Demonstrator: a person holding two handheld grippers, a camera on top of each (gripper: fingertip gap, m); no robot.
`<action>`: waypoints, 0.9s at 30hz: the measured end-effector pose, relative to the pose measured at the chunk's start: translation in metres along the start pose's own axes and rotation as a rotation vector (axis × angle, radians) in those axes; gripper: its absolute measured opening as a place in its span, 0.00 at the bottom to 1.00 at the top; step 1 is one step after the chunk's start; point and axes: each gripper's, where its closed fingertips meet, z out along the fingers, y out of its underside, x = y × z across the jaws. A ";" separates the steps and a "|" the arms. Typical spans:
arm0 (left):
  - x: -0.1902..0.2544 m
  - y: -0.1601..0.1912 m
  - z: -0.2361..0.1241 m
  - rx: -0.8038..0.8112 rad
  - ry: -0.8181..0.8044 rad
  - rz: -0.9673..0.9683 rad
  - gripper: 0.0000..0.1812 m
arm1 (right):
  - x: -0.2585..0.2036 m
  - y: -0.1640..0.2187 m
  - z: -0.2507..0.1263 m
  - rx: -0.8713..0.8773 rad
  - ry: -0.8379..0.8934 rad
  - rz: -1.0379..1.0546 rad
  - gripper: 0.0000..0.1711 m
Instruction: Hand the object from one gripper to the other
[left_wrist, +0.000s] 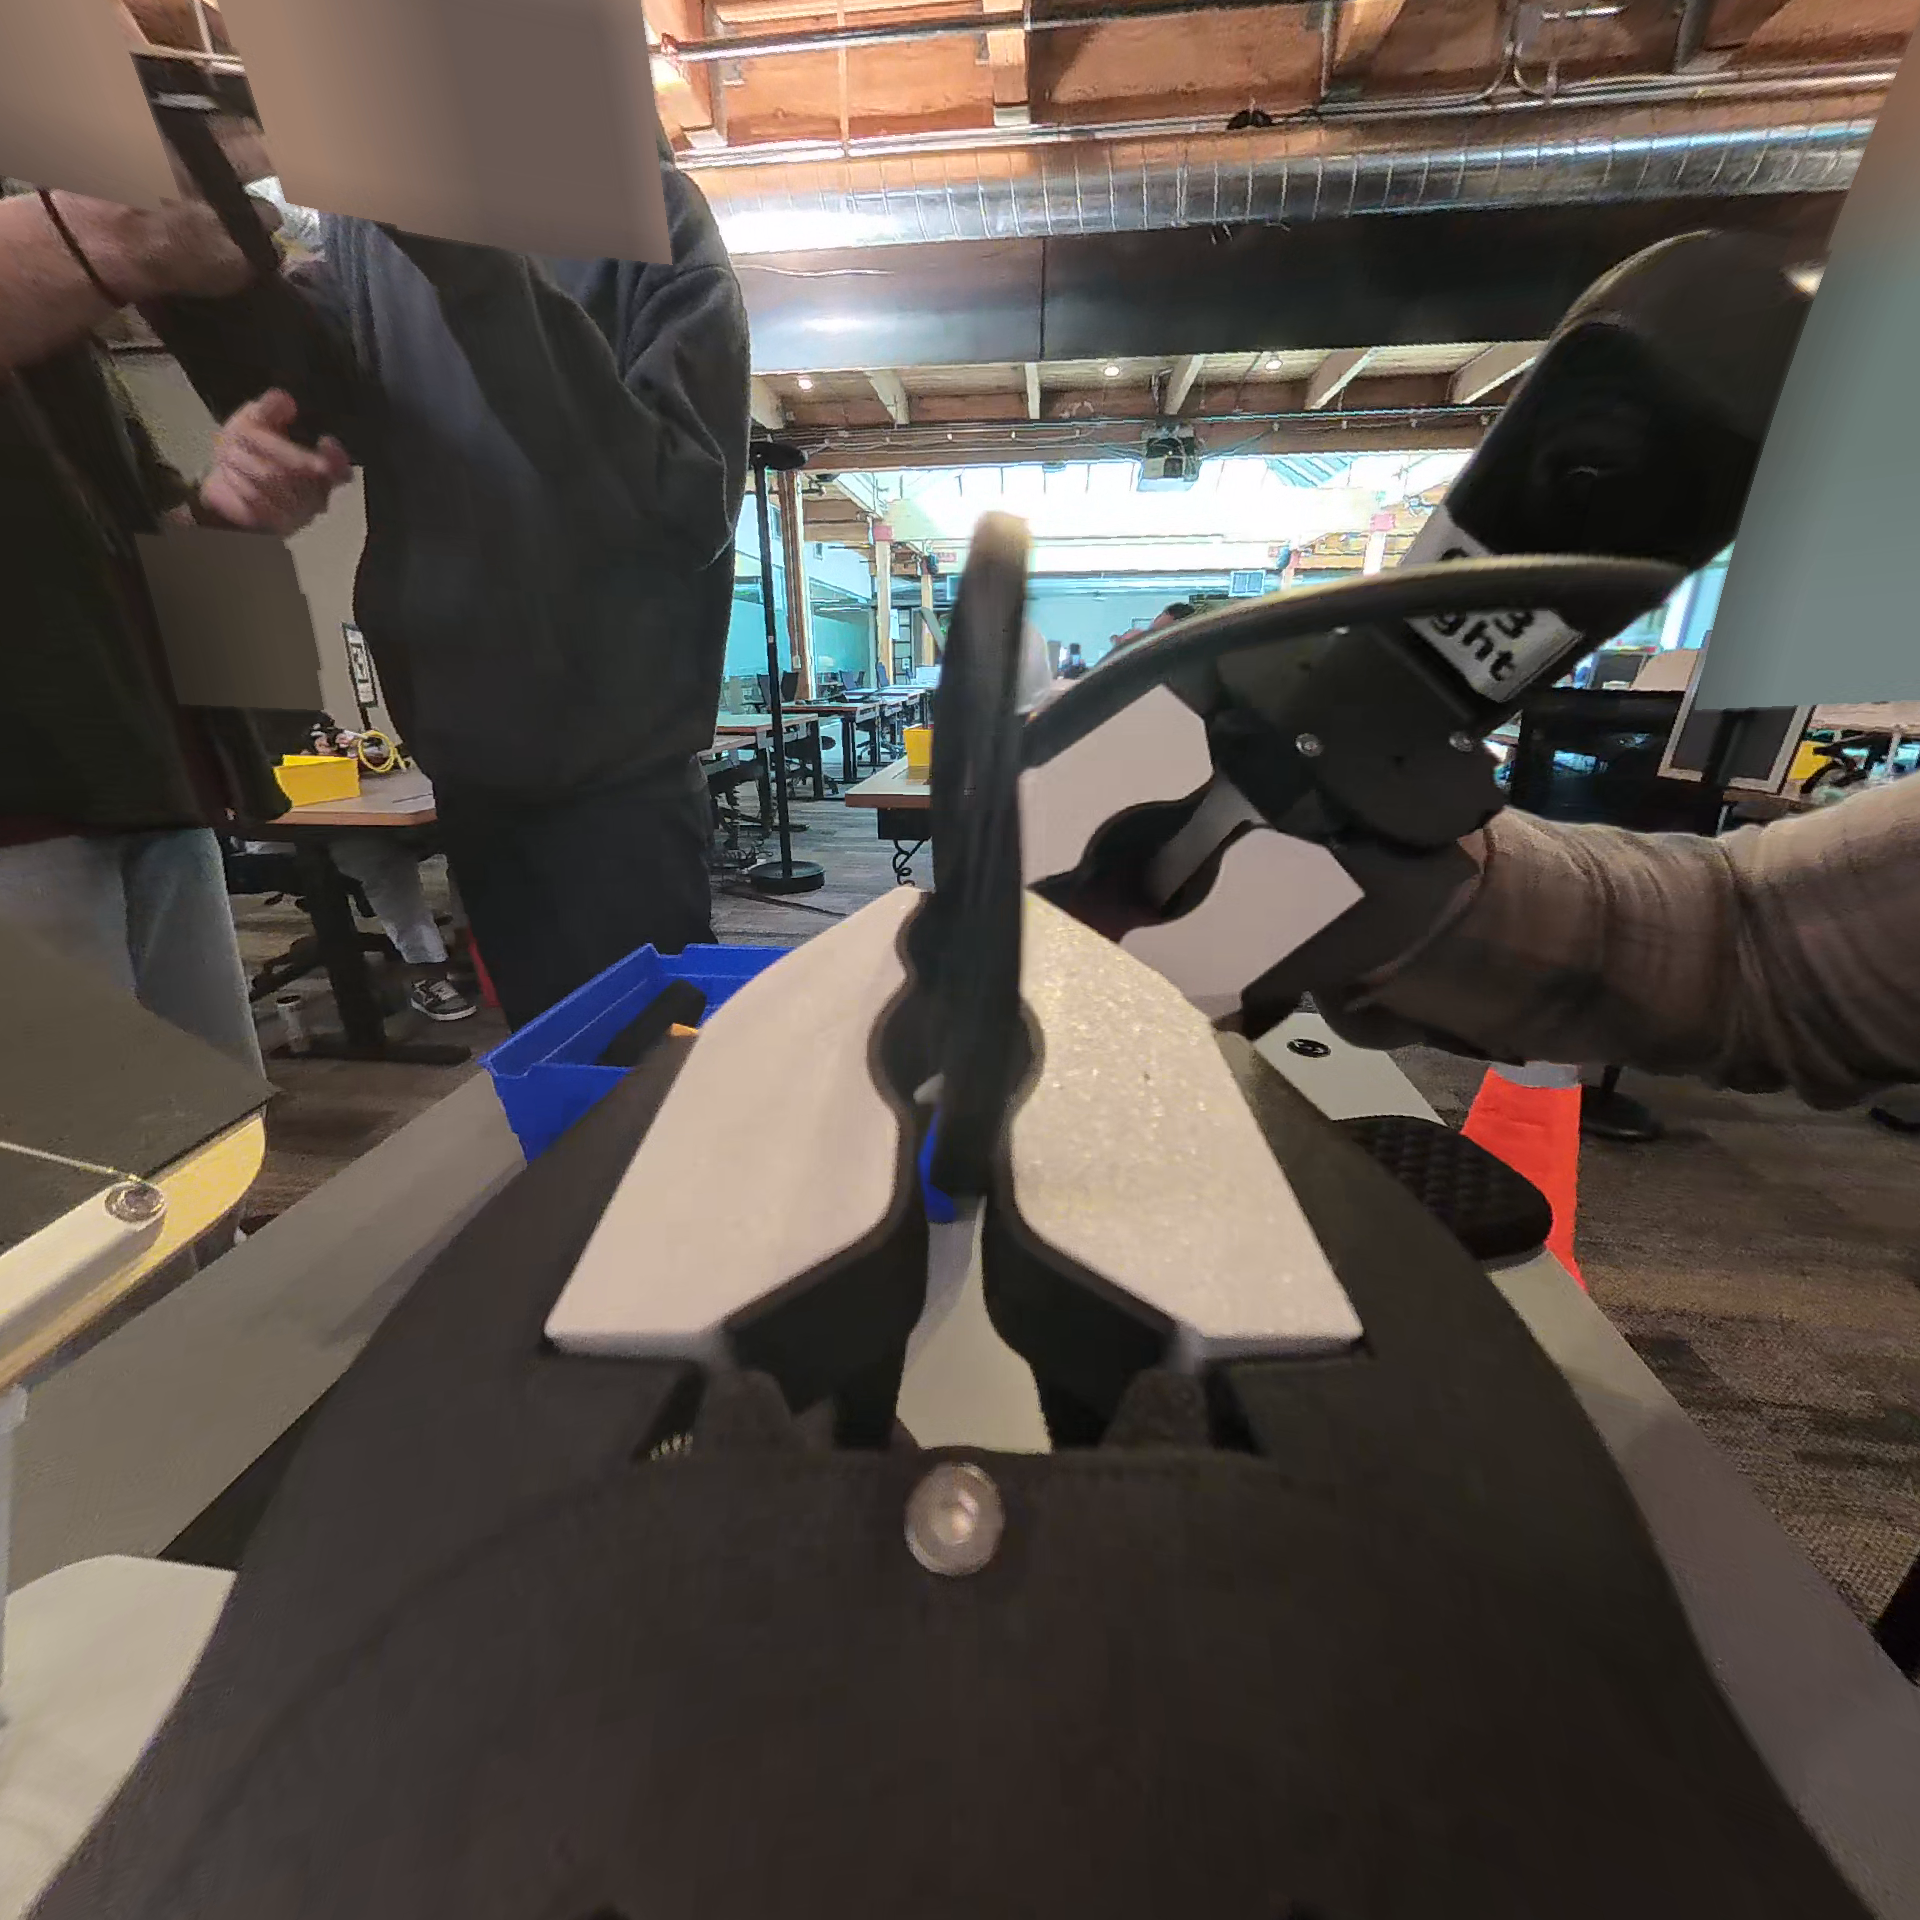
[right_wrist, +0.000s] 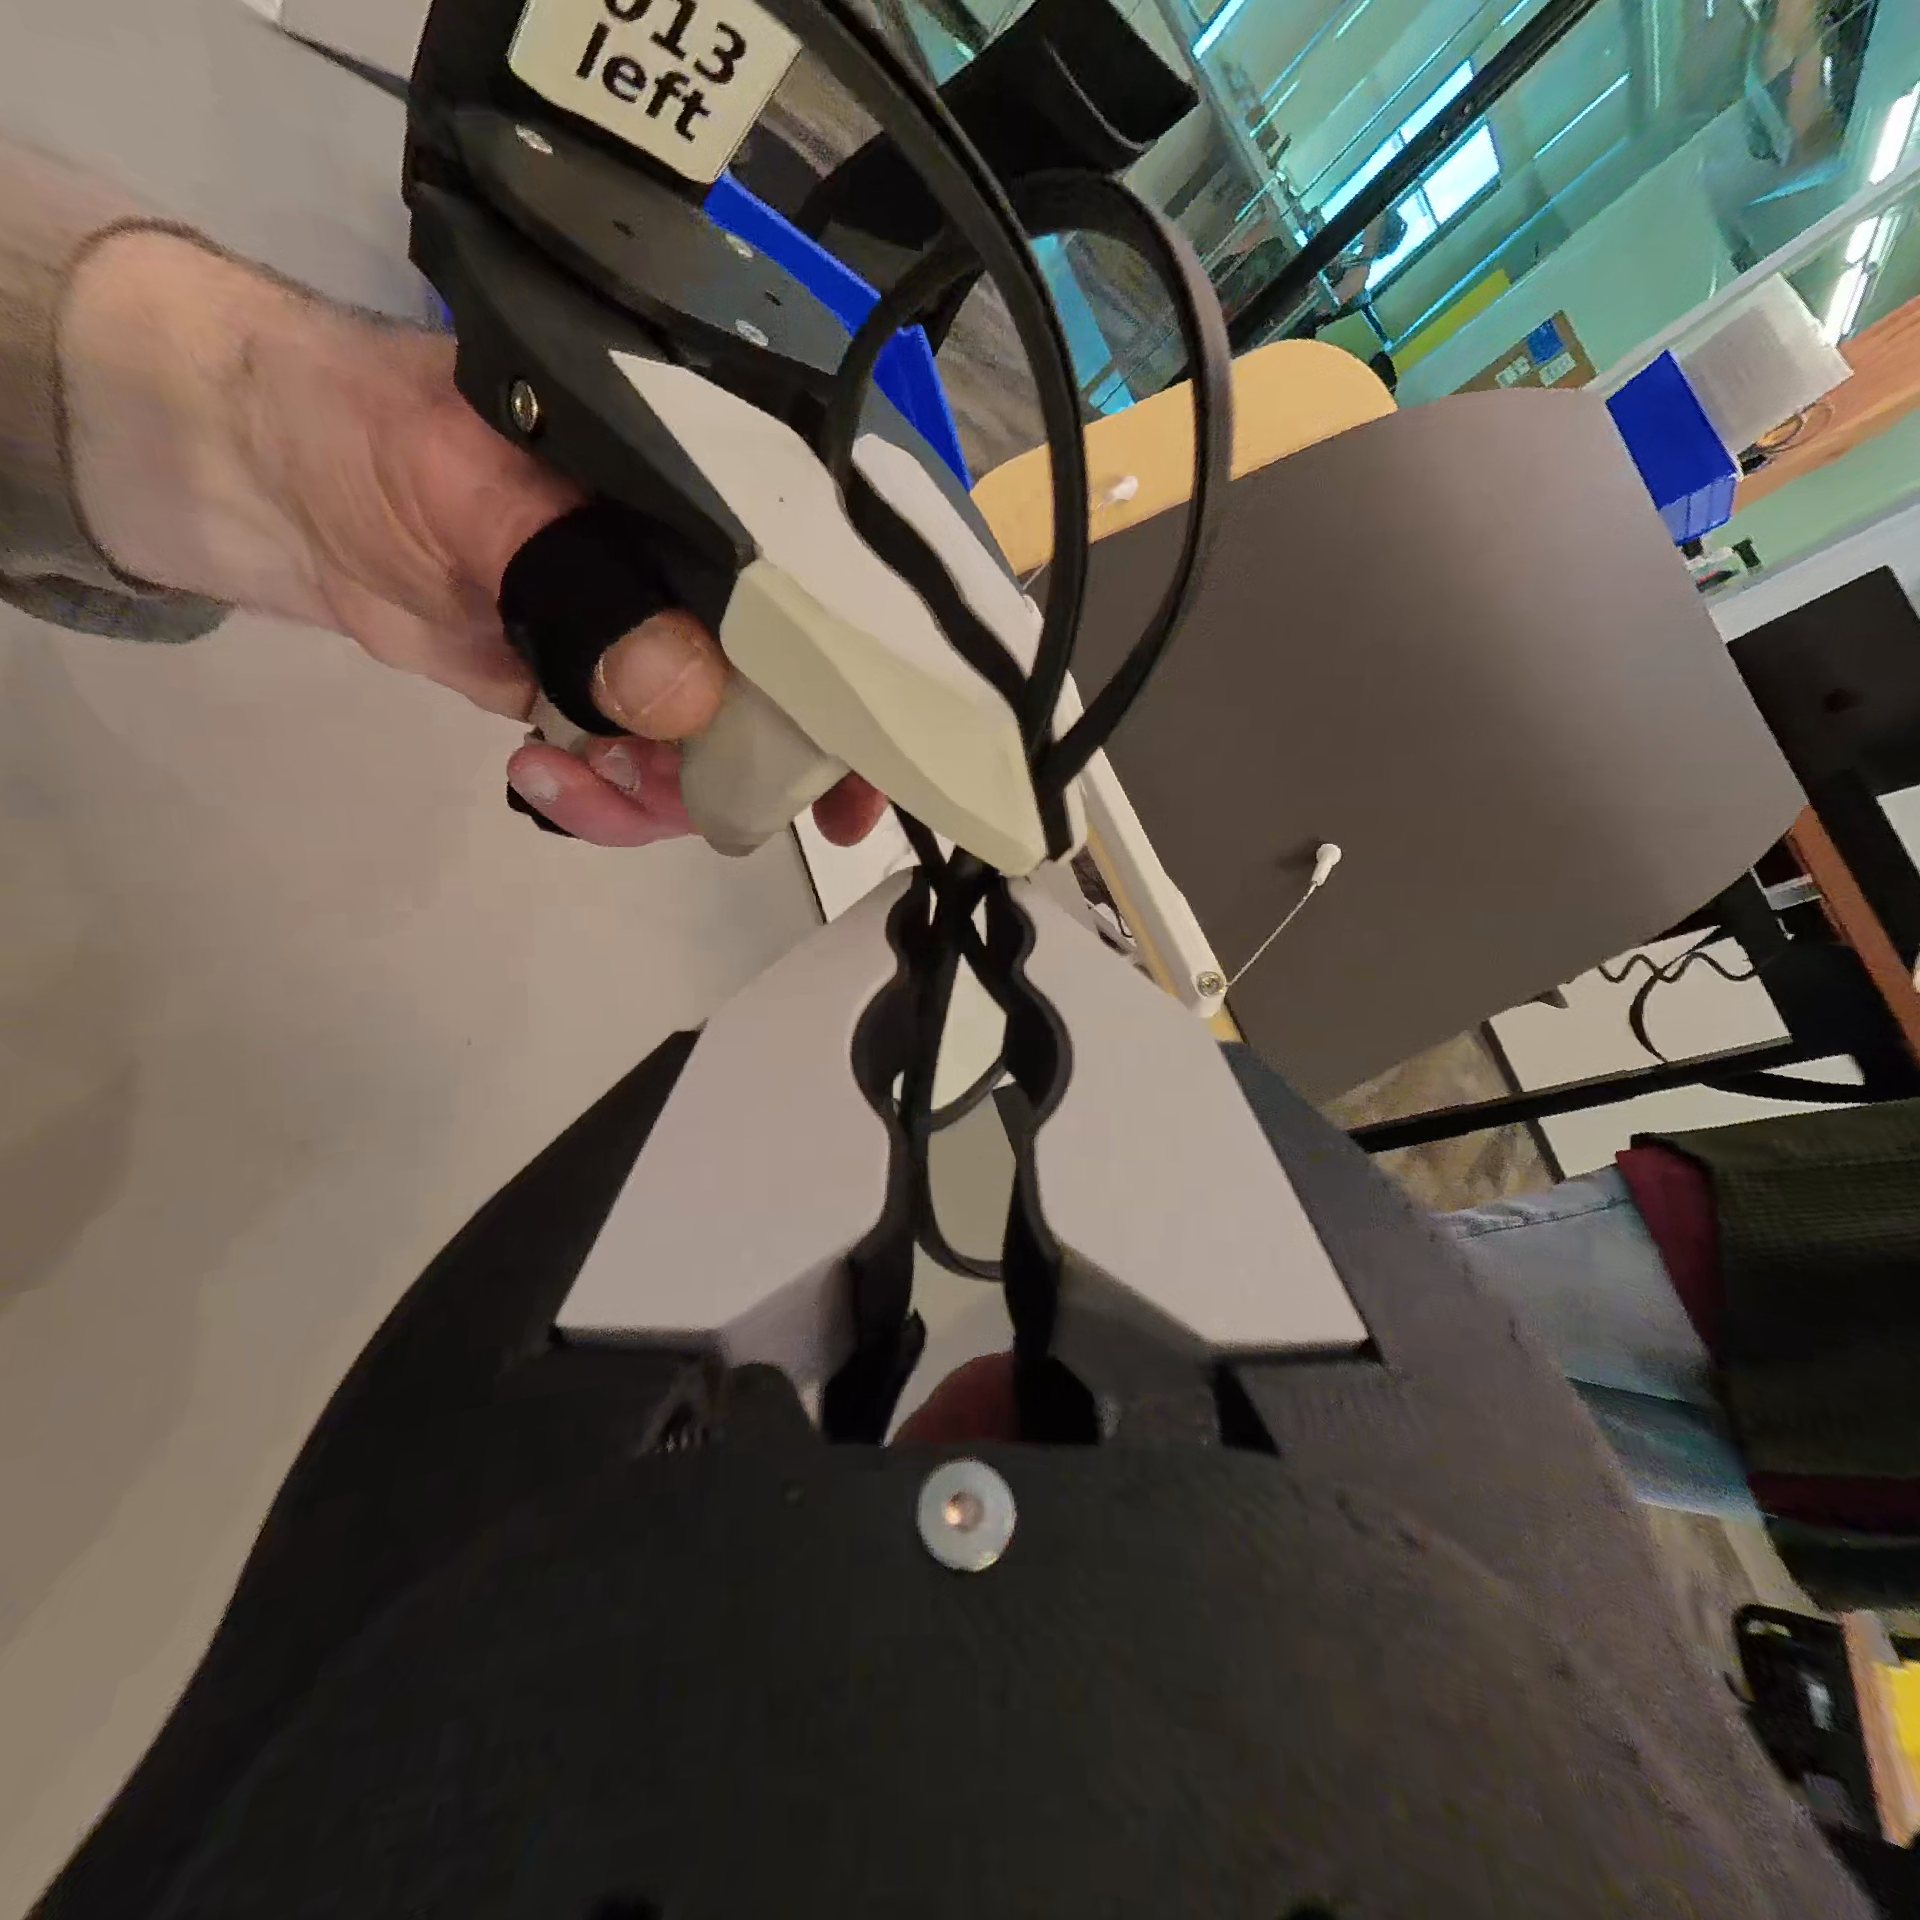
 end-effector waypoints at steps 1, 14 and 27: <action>0.001 0.000 0.000 -0.002 0.006 0.005 0.06 | 0.000 0.000 -0.001 0.013 -0.002 0.025 0.03; -0.020 -0.037 -0.021 0.096 -0.226 0.270 0.24 | 0.078 0.049 -0.046 0.005 0.231 0.230 0.01; -0.057 -0.047 -0.046 0.082 -0.364 0.288 0.23 | 0.178 0.242 -0.122 -0.409 0.407 0.577 0.02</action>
